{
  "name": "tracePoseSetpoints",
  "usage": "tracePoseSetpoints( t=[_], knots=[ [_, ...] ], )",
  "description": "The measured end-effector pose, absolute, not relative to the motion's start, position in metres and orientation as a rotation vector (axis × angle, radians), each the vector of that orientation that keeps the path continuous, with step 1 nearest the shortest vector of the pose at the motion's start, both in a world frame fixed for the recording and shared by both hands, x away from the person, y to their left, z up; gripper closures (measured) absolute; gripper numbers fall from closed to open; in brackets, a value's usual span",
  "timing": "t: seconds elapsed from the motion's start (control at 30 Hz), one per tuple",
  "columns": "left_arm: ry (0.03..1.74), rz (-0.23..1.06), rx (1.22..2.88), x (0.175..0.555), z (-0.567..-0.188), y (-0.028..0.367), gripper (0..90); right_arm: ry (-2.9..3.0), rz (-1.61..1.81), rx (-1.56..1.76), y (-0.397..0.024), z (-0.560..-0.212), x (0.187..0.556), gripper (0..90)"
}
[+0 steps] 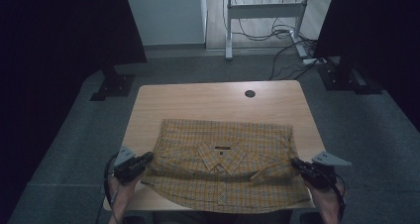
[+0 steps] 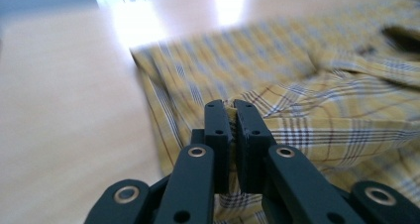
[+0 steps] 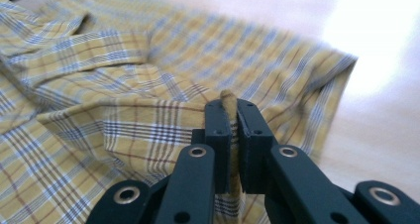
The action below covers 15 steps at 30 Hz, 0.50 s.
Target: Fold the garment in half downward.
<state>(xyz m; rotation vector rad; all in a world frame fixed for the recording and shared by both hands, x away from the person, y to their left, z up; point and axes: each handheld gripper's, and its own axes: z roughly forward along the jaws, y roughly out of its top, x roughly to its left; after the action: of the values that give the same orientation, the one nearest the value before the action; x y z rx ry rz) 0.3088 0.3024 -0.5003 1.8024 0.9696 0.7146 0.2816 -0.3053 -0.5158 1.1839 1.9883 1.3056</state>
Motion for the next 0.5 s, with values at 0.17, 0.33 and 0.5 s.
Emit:
tracePoseSetpoints(
  t=[0.17,0.33,0.5],
  knots=[
    [0.928,0.709,1.816,0.291,-0.504,0.307,86.1,1.959,1.296,1.134,-0.310,-0.514,0.257,85.0],
    [0.994,0.610,1.944,0.288,-0.538,0.309,85.7,2.129,1.218,1.216,-0.306,-0.550,0.247,84.7],
    [1.044,0.559,2.003,0.290,-0.552,0.308,84.7,2.190,1.200,1.291,-0.307,-0.566,0.250,84.5]
  ],
)
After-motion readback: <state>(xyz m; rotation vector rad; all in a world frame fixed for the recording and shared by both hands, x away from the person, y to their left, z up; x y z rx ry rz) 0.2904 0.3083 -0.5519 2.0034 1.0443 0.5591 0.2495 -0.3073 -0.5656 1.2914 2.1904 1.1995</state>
